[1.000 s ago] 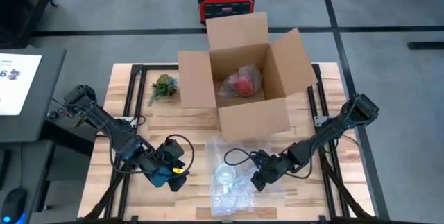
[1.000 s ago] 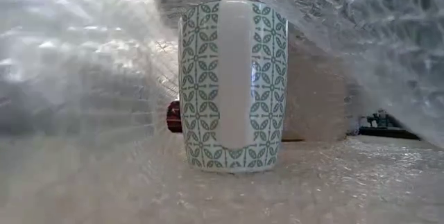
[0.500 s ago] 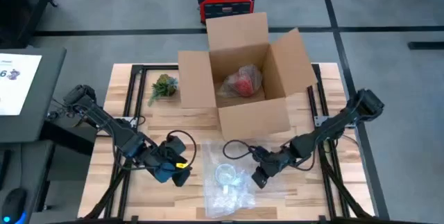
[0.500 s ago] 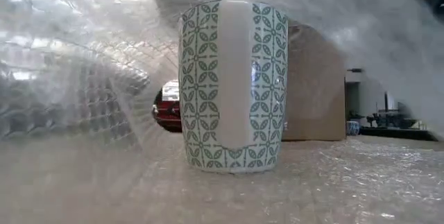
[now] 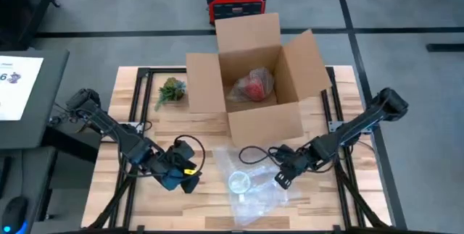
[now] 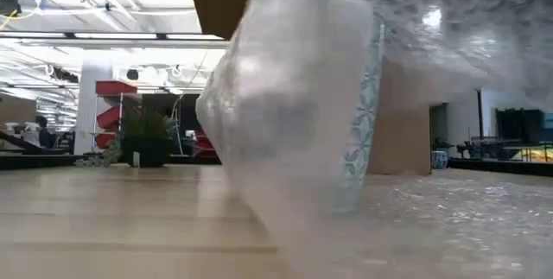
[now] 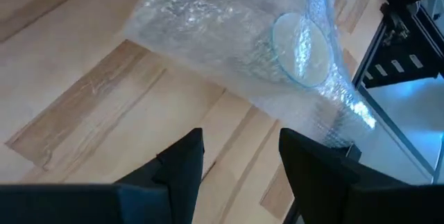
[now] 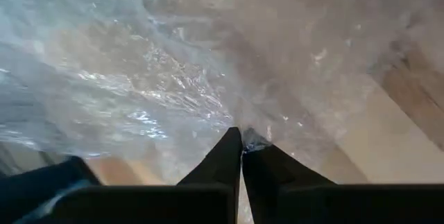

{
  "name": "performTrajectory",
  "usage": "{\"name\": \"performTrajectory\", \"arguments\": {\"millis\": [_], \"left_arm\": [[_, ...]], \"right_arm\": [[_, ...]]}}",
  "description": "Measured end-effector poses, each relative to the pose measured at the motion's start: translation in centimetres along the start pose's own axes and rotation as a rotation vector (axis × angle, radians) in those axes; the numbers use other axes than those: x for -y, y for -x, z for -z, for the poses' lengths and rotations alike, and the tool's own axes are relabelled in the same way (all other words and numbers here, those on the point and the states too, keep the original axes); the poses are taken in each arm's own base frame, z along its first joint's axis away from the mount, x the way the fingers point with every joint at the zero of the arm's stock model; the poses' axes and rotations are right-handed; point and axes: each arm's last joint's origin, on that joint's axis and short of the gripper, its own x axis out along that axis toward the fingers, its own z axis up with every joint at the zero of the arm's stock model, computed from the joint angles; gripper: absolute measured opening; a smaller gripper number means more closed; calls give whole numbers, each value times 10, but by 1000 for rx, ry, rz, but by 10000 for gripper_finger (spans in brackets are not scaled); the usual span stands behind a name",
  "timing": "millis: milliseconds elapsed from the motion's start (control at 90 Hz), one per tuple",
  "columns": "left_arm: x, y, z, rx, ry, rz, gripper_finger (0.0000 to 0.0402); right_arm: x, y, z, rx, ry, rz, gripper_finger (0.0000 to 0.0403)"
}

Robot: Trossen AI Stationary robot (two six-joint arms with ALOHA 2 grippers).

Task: Wrap mug
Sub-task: Wrap the white mug with bubble wrap

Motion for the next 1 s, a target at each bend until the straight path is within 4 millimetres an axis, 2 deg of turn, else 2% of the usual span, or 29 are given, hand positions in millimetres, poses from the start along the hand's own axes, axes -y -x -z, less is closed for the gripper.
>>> {"name": "performTrajectory", "arguments": {"millis": [200,322,467,567,667,900,1000], "left_arm": [[0,0,0,5,-7,-1,171],[0,0,0,5,-8,-1,171],[0,0,0,5,-8,-2,171],[0,0,0,5,-8,-2,171],[0,0,0,4,-9,-3,171],[2,4,0,1,56,24,171],[6,10,0,-3,50,45,171]], "right_arm": [[3,-21,-2,-26,18,80,10],[2,-18,-6,-27,8,74,38],[-3,3,-13,-50,52,10,65],[-3,21,-16,-76,63,-3,69],[-13,42,-20,-50,90,-80,70],[-61,86,-21,50,321,-423,70],[-83,93,-27,122,365,-550,70]]}}
